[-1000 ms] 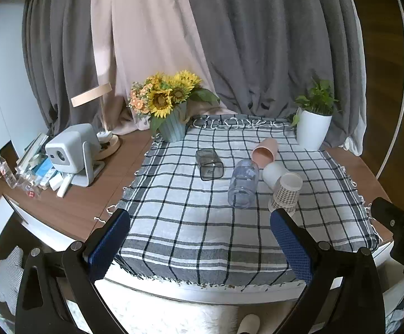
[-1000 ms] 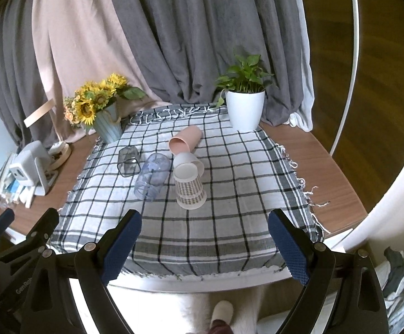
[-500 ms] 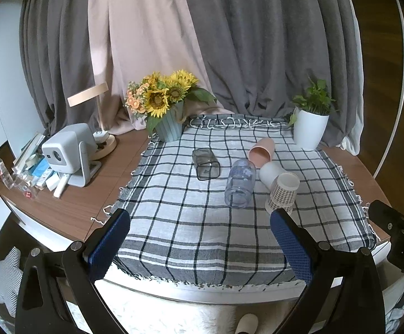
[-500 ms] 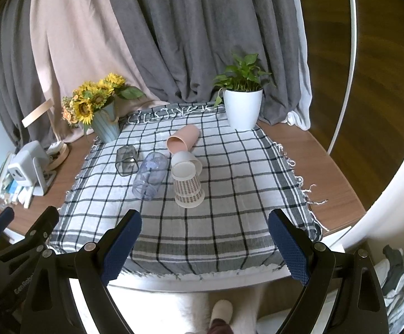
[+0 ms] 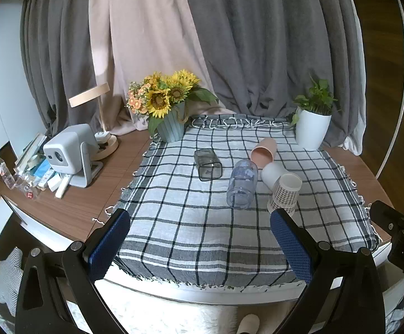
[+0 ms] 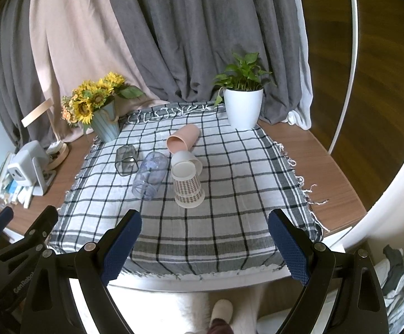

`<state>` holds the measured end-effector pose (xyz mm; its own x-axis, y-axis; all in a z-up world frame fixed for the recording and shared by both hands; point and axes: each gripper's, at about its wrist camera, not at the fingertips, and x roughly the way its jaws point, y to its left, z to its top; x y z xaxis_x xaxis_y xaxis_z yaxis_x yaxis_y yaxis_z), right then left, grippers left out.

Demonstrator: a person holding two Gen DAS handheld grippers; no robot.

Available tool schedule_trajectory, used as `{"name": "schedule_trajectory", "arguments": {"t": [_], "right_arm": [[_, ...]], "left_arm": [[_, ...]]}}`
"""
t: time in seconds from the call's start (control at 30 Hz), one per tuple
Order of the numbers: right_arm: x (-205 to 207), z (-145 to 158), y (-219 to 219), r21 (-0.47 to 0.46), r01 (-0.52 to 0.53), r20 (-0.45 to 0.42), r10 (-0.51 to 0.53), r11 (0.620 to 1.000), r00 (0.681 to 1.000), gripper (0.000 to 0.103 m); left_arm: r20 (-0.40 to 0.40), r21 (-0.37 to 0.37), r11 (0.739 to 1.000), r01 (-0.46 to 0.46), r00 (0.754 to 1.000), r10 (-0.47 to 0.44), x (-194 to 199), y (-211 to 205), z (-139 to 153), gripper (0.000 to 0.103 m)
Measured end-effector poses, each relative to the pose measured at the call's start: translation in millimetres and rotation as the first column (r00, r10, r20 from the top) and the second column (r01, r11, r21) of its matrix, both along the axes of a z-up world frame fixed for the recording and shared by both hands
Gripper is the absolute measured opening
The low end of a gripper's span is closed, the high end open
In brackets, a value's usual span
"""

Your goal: Flip cup upside down

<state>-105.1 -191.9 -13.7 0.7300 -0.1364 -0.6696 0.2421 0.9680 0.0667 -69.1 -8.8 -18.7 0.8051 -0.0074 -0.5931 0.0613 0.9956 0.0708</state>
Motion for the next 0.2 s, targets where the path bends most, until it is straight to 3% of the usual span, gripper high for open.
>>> {"name": "schedule_trajectory", "arguments": {"t": [0.2], "right_arm": [[1.1, -2.6, -0.3, 0.0, 0.001, -0.005, -0.001, 1.0, 1.0, 0.092]], "left_arm": [[-0.003, -0.002, 1.0, -0.001, 1.0, 0.001, 0.2, 0.8, 0.0, 0.103]]}}
